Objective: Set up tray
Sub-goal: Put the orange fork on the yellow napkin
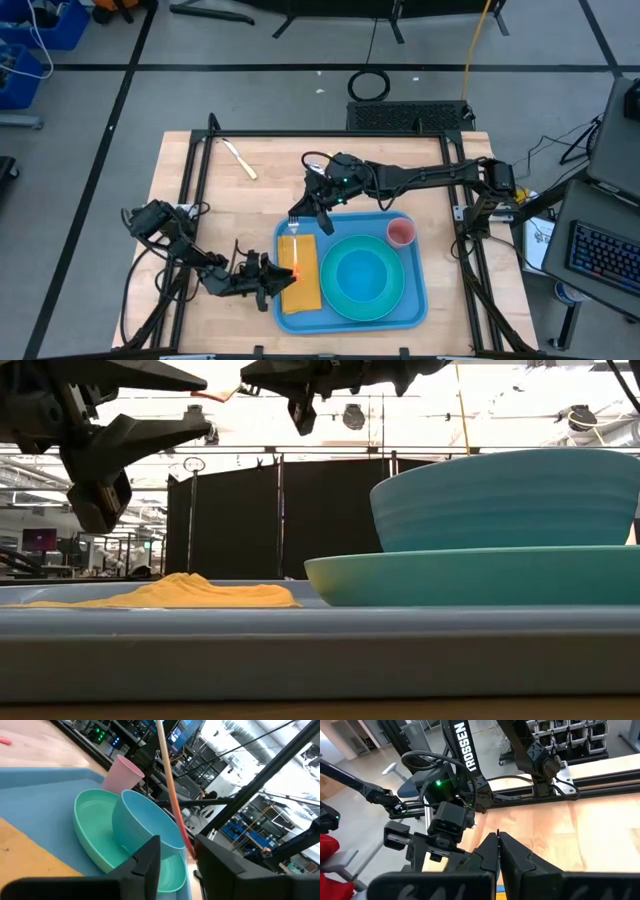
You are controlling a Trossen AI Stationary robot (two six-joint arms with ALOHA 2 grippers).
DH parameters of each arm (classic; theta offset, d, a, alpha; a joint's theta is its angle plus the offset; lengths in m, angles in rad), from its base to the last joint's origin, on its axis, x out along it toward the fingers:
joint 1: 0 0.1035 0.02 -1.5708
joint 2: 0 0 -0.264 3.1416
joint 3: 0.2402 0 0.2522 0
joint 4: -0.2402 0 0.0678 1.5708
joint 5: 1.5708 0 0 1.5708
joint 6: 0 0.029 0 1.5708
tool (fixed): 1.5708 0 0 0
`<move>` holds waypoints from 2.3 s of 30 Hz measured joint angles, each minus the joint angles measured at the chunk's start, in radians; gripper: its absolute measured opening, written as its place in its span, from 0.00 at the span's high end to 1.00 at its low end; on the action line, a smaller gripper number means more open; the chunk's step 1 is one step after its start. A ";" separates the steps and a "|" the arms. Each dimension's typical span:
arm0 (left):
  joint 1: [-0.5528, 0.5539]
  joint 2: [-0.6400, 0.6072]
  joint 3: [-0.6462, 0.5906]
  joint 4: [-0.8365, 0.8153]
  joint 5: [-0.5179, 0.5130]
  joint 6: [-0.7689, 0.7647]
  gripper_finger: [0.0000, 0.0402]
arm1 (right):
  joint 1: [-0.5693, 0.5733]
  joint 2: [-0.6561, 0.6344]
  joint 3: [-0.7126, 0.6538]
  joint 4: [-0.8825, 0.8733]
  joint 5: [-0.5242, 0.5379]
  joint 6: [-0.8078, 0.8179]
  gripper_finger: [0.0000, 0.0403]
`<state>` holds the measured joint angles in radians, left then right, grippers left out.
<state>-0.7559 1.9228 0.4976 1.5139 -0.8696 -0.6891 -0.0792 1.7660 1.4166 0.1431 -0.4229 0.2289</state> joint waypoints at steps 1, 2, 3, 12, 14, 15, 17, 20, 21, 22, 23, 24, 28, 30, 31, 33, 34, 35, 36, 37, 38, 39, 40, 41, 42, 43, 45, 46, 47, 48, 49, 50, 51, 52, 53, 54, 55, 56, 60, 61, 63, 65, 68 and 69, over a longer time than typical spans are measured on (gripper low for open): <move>0.000 0.000 0.000 0.000 0.000 0.005 0.65 | 0.000 0.000 0.000 0.001 0.000 0.006 1.00; -0.002 -0.001 0.000 0.001 0.003 0.014 0.62 | 0.001 0.000 0.000 0.001 0.000 0.013 1.00; -0.005 -0.004 0.000 0.002 0.007 0.028 0.58 | 0.003 0.000 0.000 0.001 0.000 0.020 1.00; -0.072 -0.109 -0.002 0.006 -0.020 0.237 0.40 | 0.073 0.000 -0.010 0.002 0.054 0.026 1.00; -0.095 -0.147 -0.002 0.010 -0.045 0.333 0.39 | 0.091 0.000 -0.010 0.006 0.081 0.026 1.00; -0.106 -0.165 -0.002 0.010 -0.062 0.378 0.38 | 0.097 0.000 -0.010 0.007 0.082 0.025 1.00; -0.135 -0.205 -0.002 0.001 -0.112 0.474 0.38 | 0.108 0.000 -0.010 0.007 0.083 0.032 1.00; -0.178 -0.259 -0.002 -0.010 -0.185 0.610 0.38 | 0.119 0.000 -0.010 0.014 0.083 0.048 1.00; -0.195 -0.275 -0.002 -0.026 -0.222 0.649 0.38 | 0.122 0.012 -0.010 0.029 0.087 0.051 1.00; -0.209 -0.291 -0.002 -0.034 -0.258 0.681 0.38 | 0.125 0.028 -0.010 0.060 0.092 0.066 1.00; -0.222 -0.305 -0.002 -0.038 -0.295 0.709 0.38 | 0.128 0.042 -0.010 0.079 0.101 0.084 1.00; -0.233 -0.316 -0.002 -0.042 -0.331 0.730 0.38 | 0.132 0.058 -0.010 0.083 0.103 0.097 1.00; -0.270 -0.337 -0.002 -0.056 -0.446 0.794 0.38 | 0.128 0.137 -0.010 0.153 0.067 0.150 1.00; -0.281 -0.337 -0.002 -0.055 -0.467 0.816 0.38 | 0.119 0.163 -0.010 0.150 0.036 0.167 1.00; -0.286 -0.336 -0.002 -0.058 -0.475 0.824 0.38 | 0.114 0.180 -0.010 0.170 0.033 0.179 1.00; -0.292 -0.336 -0.002 -0.058 -0.491 0.834 0.38 | 0.108 0.200 -0.010 0.202 0.031 0.206 1.00; -0.294 -0.336 -0.002 -0.061 -0.495 0.838 0.38 | 0.105 0.208 -0.010 0.207 0.029 0.210 1.00; -0.294 -0.336 -0.002 -0.072 -0.497 0.840 0.38 | 0.103 0.217 -0.003 0.210 0.029 0.213 1.00; -0.294 -0.336 -0.002 -0.079 -0.499 0.842 0.38 | 0.104 0.221 0.001 0.212 0.030 0.212 1.00; -0.294 -0.336 -0.002 -0.086 -0.502 0.841 0.38 | 0.104 0.225 0.002 0.210 0.029 0.210 1.00; -0.294 -0.336 -0.002 -0.097 -0.503 0.834 0.38 | 0.105 0.228 0.002 0.210 0.028 0.207 1.00; -0.294 -0.336 -0.002 -0.108 -0.503 0.824 0.38 | 0.104 0.229 0.002 0.209 0.030 0.207 1.00; -0.294 -0.335 -0.002 -0.114 -0.504 0.820 0.38 | 0.102 0.230 0.002 0.204 0.032 0.205 1.00; -0.294 -0.335 -0.002 -0.114 -0.503 0.819 0.38 | 0.101 0.230 0.002 0.204 0.036 0.199 1.00; -0.294 -0.336 -0.002 -0.112 -0.503 0.818 0.38 | 0.101 0.230 0.002 0.204 0.047 0.191 1.00; -0.294 -0.336 -0.002 -0.112 -0.503 0.818 0.38 | 0.100 0.229 0.002 0.201 0.059 0.181 1.00; -0.294 -0.336 -0.002 -0.113 -0.503 0.819 0.38 | 0.099 0.229 0.002 0.188 0.059 0.174 1.00; -0.294 -0.336 -0.002 -0.113 -0.503 0.819 0.38 | 0.100 0.229 0.002 0.180 0.059 0.172 1.00; -0.294 -0.336 -0.002 -0.113 -0.503 0.819 0.38 | 0.100 0.230 0.002 0.174 0.059 0.171 1.00; -0.294 -0.336 -0.002 -0.113 -0.503 0.818 0.38 | 0.100 0.240 0.002 0.181 0.059 0.170 1.00; -0.294 -0.336 -0.002 -0.113 -0.503 0.819 0.38 | 0.101 0.246 0.002 0.191 0.056 0.171 1.00; -0.294 -0.336 -0.002 -0.112 -0.503 0.819 0.38 | 0.101 0.253 0.002 0.187 0.056 0.173 1.00; -0.294 -0.336 -0.002 -0.113 -0.503 0.819 0.38 | 0.101 0.263 0.002 0.185 0.056 0.173 1.00; -0.294 -0.336 -0.002 -0.112 -0.503 0.818 0.38 | 0.101 0.274 0.002 0.191 0.061 0.173 1.00; -0.294 -0.336 -0.002 -0.112 -0.504 0.818 0.38 | 0.100 0.286 0.002 0.196 0.073 0.175 1.00; -0.294 -0.336 -0.002 -0.113 -0.504 0.818 0.38 | 0.100 0.297 0.002 0.198 0.081 0.175 1.00; -0.294 -0.336 -0.002 -0.113 -0.503 0.817 0.38 | 0.099 0.304 0.002 0.198 0.080 0.176 1.00; -0.294 -0.336 -0.002 -0.113 -0.503 0.816 0.38 | 0.098 0.314 0.002 0.203 0.080 0.177 1.00; -0.294 -0.336 -0.002 -0.115 -0.503 0.813 0.38 | 0.088 0.344 0.002 0.240 0.051 0.203 1.00; -0.294 -0.336 -0.002 -0.122 -0.503 0.810 0.38 | 0.087 0.356 0.007 0.249 0.050 0.205 1.00; -0.294 -0.335 -0.002 -0.128 -0.502 0.806 0.38 | 0.086 0.366 0.010 0.239 0.051 0.205 1.00; -0.294 -0.336 -0.002 -0.134 -0.502 0.795 0.38 | 0.085 0.372 0.010 0.238 0.055 0.202 1.00; -0.294 -0.336 -0.002 -0.142 -0.502 0.788 0.38 | 0.079 0.373 0.011 0.255 0.052 0.202 1.00; -0.294 -0.336 -0.002 -0.145 -0.502 0.784 0.38 | 0.079 0.373 0.011 0.255 0.053 0.201 1.00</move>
<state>-1.0496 1.5871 0.4957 1.3686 -1.3712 0.0952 -0.0001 2.1387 1.4273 0.3985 -0.3701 0.4302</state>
